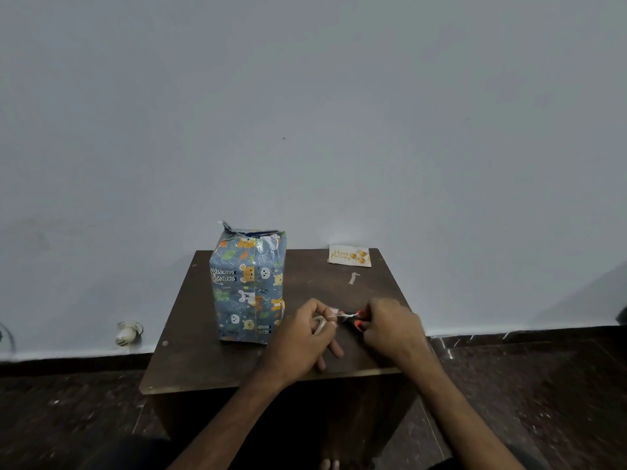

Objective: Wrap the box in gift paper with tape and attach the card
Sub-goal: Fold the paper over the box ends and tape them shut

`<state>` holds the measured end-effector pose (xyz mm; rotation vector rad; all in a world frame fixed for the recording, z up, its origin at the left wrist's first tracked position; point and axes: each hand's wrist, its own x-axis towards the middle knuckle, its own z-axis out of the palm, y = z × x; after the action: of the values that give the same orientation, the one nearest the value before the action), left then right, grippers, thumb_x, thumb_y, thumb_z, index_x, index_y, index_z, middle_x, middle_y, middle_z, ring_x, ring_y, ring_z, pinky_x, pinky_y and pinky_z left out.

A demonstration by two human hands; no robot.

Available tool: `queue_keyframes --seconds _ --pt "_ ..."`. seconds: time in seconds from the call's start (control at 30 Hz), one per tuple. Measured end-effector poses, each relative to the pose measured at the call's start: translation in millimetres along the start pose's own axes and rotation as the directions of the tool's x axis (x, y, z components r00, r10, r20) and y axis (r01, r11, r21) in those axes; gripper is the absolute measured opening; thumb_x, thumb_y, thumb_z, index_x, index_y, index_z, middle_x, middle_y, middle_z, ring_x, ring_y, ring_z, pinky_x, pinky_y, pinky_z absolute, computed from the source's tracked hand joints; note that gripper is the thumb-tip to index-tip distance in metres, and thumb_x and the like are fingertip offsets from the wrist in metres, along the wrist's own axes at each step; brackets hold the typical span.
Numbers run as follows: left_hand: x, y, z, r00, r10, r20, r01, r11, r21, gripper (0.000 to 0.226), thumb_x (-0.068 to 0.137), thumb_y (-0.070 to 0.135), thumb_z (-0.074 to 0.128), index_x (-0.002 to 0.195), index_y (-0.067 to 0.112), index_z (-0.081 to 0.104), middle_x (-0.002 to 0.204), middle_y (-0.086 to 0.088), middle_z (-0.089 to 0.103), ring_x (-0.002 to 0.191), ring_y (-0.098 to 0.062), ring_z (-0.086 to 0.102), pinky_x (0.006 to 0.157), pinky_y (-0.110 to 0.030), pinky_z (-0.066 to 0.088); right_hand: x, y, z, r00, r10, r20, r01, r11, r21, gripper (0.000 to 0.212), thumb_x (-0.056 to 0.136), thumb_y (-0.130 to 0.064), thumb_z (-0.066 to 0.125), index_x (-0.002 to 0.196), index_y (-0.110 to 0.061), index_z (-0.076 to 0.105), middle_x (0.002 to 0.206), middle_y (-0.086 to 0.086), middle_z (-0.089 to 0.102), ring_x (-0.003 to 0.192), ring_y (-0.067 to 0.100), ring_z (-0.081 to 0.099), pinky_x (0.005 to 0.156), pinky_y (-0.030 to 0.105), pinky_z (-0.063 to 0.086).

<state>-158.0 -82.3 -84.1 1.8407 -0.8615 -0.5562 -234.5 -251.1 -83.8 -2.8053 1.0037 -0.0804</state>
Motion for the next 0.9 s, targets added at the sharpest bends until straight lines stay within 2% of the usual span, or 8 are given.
queue_keyframes --seconds 0.07,0.13,0.2,0.33,0.43,0.5,0.6,0.9 --pt "1 -1 -3 1.000 0.004 -0.022 -0.005 1.000 -0.024 0.003 0.101 0.022 0.052 0.099 0.020 0.051 0.073 -0.001 0.077 0.047 -0.020 0.058 0.040 -0.014 0.034 -1 18 -8 0.995 0.045 0.089 -0.074 0.931 0.357 0.011 0.090 -0.026 0.066 0.095 -0.017 0.063 0.092 0.001 0.068 0.083 0.019 0.064 0.070 0.032 0.055" --pt "2 0 -5 0.999 0.012 -0.033 -0.014 0.999 -0.046 0.003 0.101 0.021 0.052 0.099 0.018 0.052 0.073 -0.003 0.076 0.047 -0.022 0.058 0.039 -0.014 0.034 -12 32 -21 0.979 -0.033 0.203 -0.133 0.654 0.745 0.008 0.091 0.000 0.061 0.095 -0.007 0.063 0.082 0.009 0.069 0.065 0.014 0.060 0.048 0.020 0.046" --pt "2 1 -6 0.999 0.022 -0.042 -0.025 0.997 -0.074 0.003 0.102 0.020 0.052 0.100 0.017 0.052 0.073 -0.005 0.076 0.048 -0.024 0.059 0.039 -0.014 0.034 -24 43 -30 0.948 -0.167 0.271 -0.159 0.490 0.857 0.021 0.090 0.014 0.052 0.104 0.003 0.062 0.084 0.017 0.069 0.057 0.007 0.059 0.042 0.013 0.036" --pt "1 3 -9 0.998 0.029 -0.048 -0.034 0.992 -0.121 0.002 0.103 0.020 0.052 0.102 0.019 0.053 0.073 -0.008 0.076 0.048 -0.024 0.057 0.038 -0.014 0.034 -30 56 -25 0.863 -0.360 0.355 -0.126 0.526 0.841 0.028 0.081 0.000 0.065 0.109 -0.001 0.062 0.086 0.013 0.065 0.064 0.006 0.058 0.054 0.012 0.041" --pt "1 4 -10 0.998 0.030 -0.046 -0.036 0.991 -0.129 0.004 0.103 0.019 0.051 0.103 0.021 0.054 0.073 -0.008 0.076 0.048 -0.023 0.057 0.037 -0.015 0.034 -30 58 -21 0.801 -0.405 0.441 -0.165 0.560 0.812 0.046 0.071 -0.016 0.074 0.114 -0.005 0.061 0.096 0.008 0.065 0.086 0.016 0.060 0.073 0.024 0.046" --pt "2 4 -9 0.998 0.029 -0.051 -0.035 0.990 -0.134 0.006 0.102 0.018 0.051 0.102 0.022 0.055 0.073 -0.009 0.076 0.048 -0.024 0.056 0.037 -0.015 0.034 -29 57 -21 0.798 -0.404 0.447 -0.132 0.608 0.783 0.057 0.068 -0.030 0.079 0.114 -0.004 0.060 0.096 0.005 0.064 0.089 0.017 0.059 0.078 0.028 0.045" --pt "2 4 -10 0.998 0.022 -0.059 -0.031 0.989 -0.147 0.006 0.102 0.017 0.051 0.102 0.022 0.055 0.073 -0.009 0.076 0.048 -0.025 0.056 0.037 -0.015 0.034 -29 54 -22 0.814 -0.389 0.431 -0.094 0.645 0.759 0.052 0.069 -0.040 0.079 0.105 -0.007 0.062 0.088 0.002 0.060 0.080 0.012 0.054 0.069 0.020 0.044" --pt "4 2 -10 0.998 0.008 -0.055 -0.016 0.988 -0.156 0.002 0.102 0.020 0.052 0.104 0.020 0.053 0.073 -0.010 0.076 0.048 -0.028 0.057 0.036 -0.016 0.034 -28 48 -24 0.744 -0.494 0.450 -0.052 0.628 0.776 0.034 0.077 -0.032 0.076 0.099 -0.012 0.060 0.078 -0.005 0.060 0.068 0.006 0.049 0.057 0.016 0.036"
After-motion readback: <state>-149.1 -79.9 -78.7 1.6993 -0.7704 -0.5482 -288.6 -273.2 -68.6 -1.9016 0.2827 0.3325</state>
